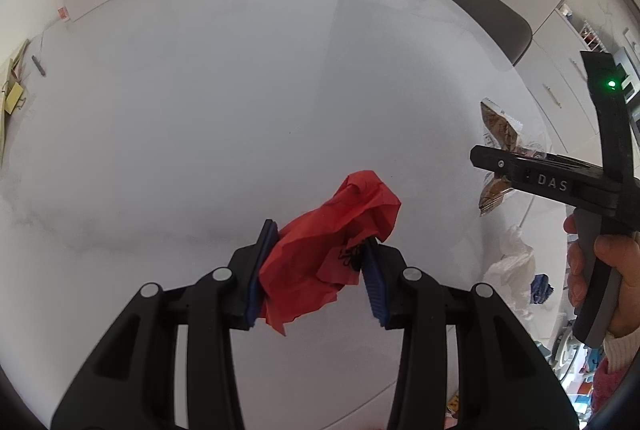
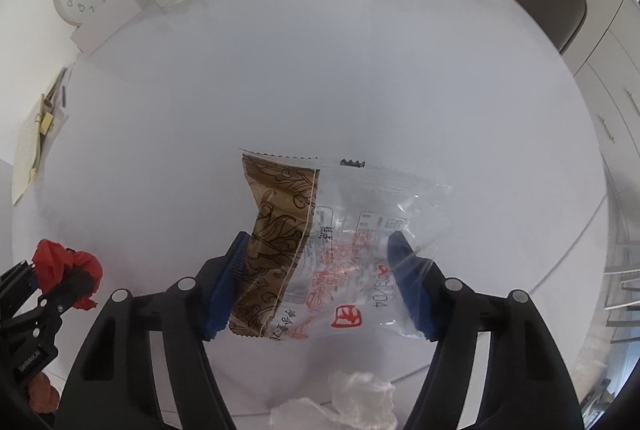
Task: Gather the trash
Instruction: 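Carry both items toward the trash bin and open the left tool over it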
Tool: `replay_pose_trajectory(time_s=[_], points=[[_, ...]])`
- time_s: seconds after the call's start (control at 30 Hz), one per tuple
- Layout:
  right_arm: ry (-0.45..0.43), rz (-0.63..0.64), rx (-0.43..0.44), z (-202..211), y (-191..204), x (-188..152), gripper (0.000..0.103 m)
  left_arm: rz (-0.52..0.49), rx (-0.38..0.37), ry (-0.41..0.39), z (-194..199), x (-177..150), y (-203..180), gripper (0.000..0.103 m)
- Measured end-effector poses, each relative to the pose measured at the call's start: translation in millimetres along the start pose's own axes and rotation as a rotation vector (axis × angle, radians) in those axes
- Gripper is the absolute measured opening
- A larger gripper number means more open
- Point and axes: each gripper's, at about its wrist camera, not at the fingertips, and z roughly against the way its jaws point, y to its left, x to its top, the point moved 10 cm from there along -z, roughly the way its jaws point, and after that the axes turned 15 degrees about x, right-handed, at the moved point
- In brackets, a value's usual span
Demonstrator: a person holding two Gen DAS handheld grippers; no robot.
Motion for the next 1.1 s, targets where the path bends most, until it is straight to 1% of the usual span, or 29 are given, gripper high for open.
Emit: replay_pose_trajectory(time_s=[0.13,0.23,0.33,0.4,0.5,0.6,0.63,0.77,0.83,0.93,1.0,1.1], points=[[-0.078,-0.001,0.018,47.7,8.0,-13.4,0.07,-0.021,-0.023,-0.033,25.9,-3.0,-8.0,0.04],[-0.131,0.0,0.03,92.6,11.7,-41.5,0.07,-0.041,-0.04,-0.063,51.1,-10.6,-18.1,0.04],[-0.164,-0.003,0.023,125.4,12.9,-68.7,0.07,-0.057,-0.063,-0.078,76.0,-24.6,-30.9,0.04],[-0.186,-0.023,0.027,152.0,9.6,-96.4,0.07,-0.071,-0.076,-0.086,92.6,-36.4,-42.7,0.04],[-0.2,-0.062,0.032,179.4,1.1,-132.2,0.07,-0.11,-0.084,-0.087,112.4,-58.1,-63.4,0.04],[-0.213,-0.093,0.01,211.5,-15.2,-174.7,0.07,-0.177,-0.095,-0.096,135.5,-85.3,-91.3,0.04],[-0.217,-0.1,0.006,218.8,-19.4,-183.9,0.07,-0.195,-0.1,-0.102,143.3,-93.4,-100.0,0.04],[-0.232,-0.127,-0.008,246.3,-40.2,-233.9,0.071,-0.284,-0.159,-0.109,175.3,-132.9,-145.8,0.041],[-0.23,-0.136,-0.019,255.2,-50.9,-257.1,0.071,-0.348,-0.209,-0.092,186.0,-158.5,-176.3,0.041],[-0.222,-0.158,-0.038,264.6,-66.5,-285.3,0.071,-0.44,-0.25,-0.062,190.3,-193.3,-215.8,0.041],[-0.224,-0.177,-0.045,272.7,-78.5,-302.0,0.071,-0.494,-0.287,-0.024,188.7,-219.9,-242.8,0.041],[-0.235,-0.195,-0.044,283.4,-91.6,-319.4,0.071,-0.533,-0.325,0.051,178.5,-247.7,-272.8,0.041]])
